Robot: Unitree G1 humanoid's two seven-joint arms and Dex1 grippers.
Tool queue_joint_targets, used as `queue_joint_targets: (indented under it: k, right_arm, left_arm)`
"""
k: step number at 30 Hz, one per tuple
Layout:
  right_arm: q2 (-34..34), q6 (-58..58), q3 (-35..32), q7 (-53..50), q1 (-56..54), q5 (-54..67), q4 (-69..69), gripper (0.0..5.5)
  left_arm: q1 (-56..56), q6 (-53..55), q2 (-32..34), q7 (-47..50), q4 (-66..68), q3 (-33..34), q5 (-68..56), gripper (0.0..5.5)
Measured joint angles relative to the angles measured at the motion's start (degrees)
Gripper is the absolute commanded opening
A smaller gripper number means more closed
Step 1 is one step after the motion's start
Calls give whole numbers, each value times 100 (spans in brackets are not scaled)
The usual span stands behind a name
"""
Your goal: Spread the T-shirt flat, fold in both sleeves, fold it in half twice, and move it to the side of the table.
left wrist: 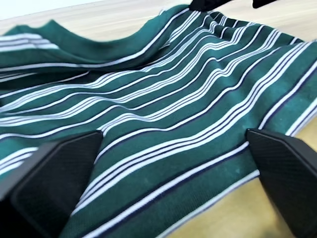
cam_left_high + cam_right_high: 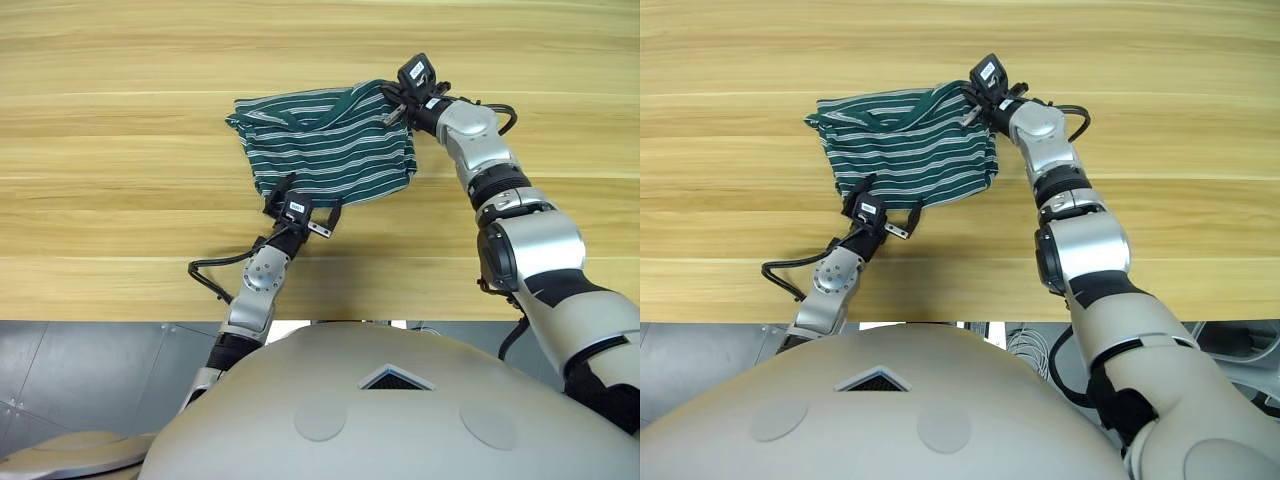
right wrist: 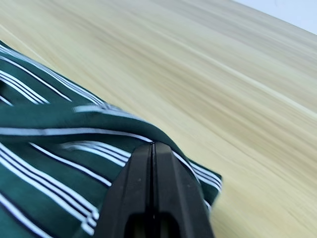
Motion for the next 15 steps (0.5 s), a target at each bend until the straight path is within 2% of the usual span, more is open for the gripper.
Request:
queue_joint_targets:
  k: [4, 7, 9, 15]
  right_arm:
    - [-15, -316, -42, 240, 54, 60, -245, 3]
    - [-12, -512, -127, 776, 380, 317, -915, 3]
    - [-10, -456, -157, 1119, 816, 534, -1635, 3]
    - [76, 746, 39, 1008, 2119, 692, -3751, 3]
  left_arm:
    - [48, 1, -21, 22, -82, -8, -27, 524]
    - [185, -56, -118, -66, -280, 39, -354, 524]
    - [271, -459, -183, -291, -721, 45, -820, 524]
    - [463, -1309, -353, -1052, -1930, 29, -2491, 524]
